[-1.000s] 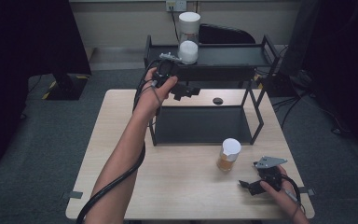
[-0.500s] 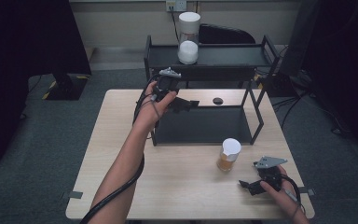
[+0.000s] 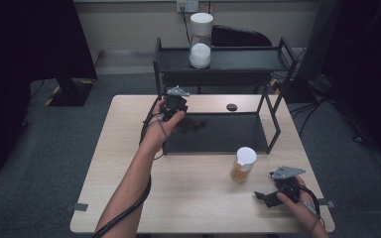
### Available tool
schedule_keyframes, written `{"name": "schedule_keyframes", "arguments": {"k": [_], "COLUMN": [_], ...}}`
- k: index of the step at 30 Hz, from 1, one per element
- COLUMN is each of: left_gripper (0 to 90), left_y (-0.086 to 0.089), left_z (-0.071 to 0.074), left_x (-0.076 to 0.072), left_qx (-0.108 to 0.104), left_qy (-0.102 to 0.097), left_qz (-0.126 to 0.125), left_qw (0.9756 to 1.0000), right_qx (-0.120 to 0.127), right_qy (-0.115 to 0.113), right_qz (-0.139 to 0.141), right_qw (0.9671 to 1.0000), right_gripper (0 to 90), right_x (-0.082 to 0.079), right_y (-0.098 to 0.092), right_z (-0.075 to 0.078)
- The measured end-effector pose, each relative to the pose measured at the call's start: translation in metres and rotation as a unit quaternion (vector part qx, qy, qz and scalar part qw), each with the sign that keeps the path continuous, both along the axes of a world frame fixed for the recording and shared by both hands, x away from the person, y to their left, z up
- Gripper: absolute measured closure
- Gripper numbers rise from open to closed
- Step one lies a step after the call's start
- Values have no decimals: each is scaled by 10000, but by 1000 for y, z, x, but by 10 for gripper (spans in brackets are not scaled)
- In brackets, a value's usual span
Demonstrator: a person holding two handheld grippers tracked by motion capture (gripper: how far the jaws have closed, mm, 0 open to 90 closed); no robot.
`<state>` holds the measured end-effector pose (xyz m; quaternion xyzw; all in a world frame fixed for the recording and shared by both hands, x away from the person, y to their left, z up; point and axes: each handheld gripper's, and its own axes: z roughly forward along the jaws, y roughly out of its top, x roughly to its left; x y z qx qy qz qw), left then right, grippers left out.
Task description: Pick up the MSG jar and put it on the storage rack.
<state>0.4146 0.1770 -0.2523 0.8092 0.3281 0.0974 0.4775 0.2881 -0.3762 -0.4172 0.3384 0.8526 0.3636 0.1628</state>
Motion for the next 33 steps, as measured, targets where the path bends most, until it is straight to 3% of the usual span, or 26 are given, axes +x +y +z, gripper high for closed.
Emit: {"name": "schedule_keyframes", "arguments": {"k": [33], "left_gripper": [19], "left_y": [13], "left_z": [-64], "left_x": [-20], "left_qx": [49], "left_qy": [186], "left_qz": [-57], "left_qw": [9998], "right_qx": [1], "right_qy": [-1], "right_qz": [-1], "right_qw": [10000], "right_gripper": [0], "right_x": [0], "right_y": [0], "right_z": [0]}}
